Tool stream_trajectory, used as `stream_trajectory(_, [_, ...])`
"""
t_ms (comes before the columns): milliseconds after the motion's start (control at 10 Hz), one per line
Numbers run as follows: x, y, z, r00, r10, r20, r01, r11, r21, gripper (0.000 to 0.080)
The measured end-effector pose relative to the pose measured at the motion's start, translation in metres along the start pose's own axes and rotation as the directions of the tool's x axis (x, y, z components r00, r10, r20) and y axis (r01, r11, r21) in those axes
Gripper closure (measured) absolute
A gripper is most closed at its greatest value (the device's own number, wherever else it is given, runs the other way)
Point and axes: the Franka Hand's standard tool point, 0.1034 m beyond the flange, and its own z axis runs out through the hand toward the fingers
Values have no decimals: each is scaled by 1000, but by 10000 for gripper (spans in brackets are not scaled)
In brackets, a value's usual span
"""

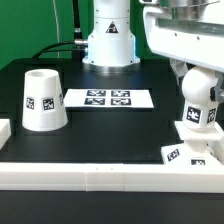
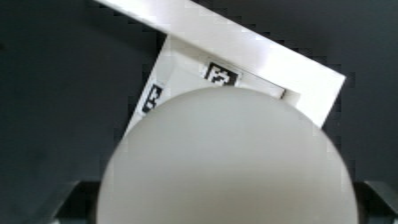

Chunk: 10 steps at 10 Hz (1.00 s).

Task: Assemble lamp

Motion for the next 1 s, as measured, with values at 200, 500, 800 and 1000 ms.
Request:
stream_trajectory(200, [1,-1,0,988,154,19,-155,988,16,222])
stream_trajectory(500, [3,-2,-1,959,281,47,-282,959,19,222])
stream_trajectory(800, [1,-2,0,966,255,52,-256,967,14,131])
stream_trajectory(1000, [0,-1,-2,989,129,66,-127,991,-34,109])
